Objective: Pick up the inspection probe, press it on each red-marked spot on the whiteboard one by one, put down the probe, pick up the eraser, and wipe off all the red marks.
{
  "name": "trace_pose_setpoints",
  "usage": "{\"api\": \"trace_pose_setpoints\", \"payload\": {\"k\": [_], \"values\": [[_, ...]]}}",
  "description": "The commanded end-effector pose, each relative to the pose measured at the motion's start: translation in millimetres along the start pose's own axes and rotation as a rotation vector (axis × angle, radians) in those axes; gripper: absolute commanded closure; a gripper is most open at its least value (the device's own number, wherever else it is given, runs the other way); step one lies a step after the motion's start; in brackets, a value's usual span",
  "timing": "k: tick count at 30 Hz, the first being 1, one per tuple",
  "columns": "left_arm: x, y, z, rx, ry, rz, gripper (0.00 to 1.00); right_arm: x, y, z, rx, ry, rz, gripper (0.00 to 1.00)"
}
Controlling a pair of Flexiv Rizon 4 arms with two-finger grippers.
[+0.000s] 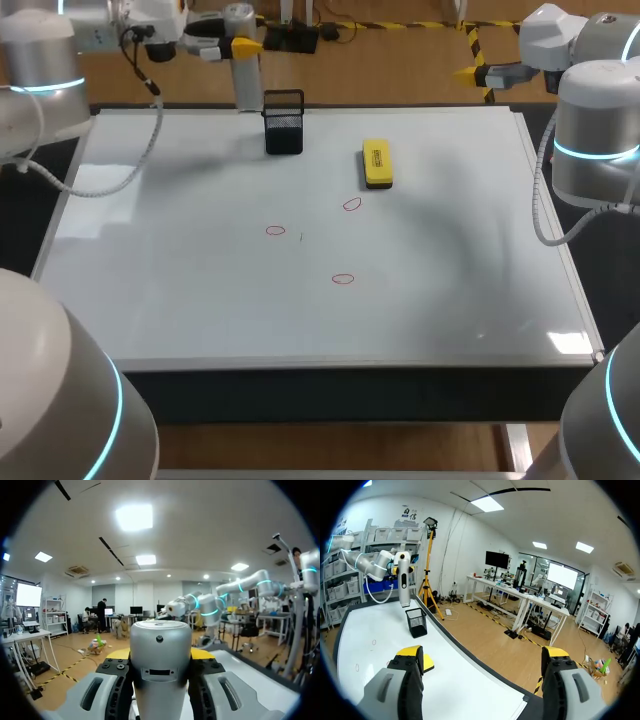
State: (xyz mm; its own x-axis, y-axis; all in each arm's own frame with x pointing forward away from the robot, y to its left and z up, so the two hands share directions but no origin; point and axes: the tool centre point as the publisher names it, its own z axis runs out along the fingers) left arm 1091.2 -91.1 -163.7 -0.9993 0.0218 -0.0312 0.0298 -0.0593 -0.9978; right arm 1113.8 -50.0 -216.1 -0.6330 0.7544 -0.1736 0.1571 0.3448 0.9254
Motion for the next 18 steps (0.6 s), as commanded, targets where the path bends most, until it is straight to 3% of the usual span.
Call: {"api": "trace_pose_setpoints", "payload": {"k": [1, 18], "values": [[18.6, -3.8, -11, -0.019, -0.067, -0.002, 1.00, 0, 0, 0, 0.000, 0.000, 0.000, 0.00], [43.1, 15.4, -59, -0.062, -0.119, 0.000, 1.00, 0, 0, 0, 0.000, 0.000, 0.000, 0.00]]}}
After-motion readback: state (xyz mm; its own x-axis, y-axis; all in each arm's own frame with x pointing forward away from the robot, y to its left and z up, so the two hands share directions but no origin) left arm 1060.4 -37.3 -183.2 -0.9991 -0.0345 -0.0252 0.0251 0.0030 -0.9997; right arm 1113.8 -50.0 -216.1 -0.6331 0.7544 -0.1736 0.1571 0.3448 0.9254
